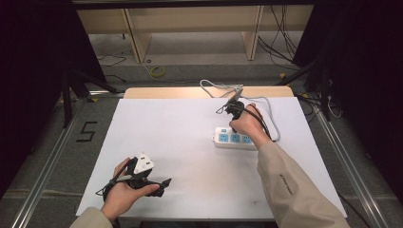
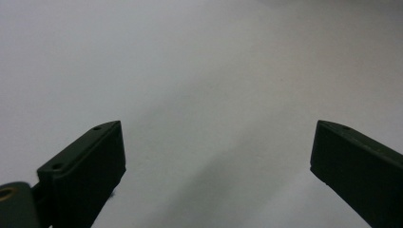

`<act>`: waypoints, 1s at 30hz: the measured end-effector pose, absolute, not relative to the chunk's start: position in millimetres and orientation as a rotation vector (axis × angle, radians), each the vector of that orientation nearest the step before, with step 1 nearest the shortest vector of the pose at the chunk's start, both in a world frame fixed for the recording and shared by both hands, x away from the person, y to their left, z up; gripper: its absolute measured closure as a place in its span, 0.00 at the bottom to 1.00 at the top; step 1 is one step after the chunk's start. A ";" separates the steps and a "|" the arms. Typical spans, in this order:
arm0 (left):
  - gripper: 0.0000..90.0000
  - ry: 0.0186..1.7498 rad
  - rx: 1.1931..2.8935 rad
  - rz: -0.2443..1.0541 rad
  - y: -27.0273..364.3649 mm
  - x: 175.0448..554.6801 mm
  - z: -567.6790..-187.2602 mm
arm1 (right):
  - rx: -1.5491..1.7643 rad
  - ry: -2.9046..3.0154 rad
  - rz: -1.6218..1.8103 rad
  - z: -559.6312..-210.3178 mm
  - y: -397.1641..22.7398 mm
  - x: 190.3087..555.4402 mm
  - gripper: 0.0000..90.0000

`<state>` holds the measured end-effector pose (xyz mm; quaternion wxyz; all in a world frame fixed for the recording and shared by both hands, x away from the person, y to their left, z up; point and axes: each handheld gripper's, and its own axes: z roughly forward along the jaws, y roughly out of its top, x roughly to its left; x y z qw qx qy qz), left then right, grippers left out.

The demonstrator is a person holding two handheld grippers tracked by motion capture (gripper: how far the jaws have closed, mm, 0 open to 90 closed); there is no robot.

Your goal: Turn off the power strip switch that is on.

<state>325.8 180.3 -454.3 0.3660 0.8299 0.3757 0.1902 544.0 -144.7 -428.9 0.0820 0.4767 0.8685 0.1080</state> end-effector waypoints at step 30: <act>0.04 0.965 2.134 0.491 180.8 326.0 -454.1 | 1.427 2.594 0.344 -428.6 -146.3 543.0 1.00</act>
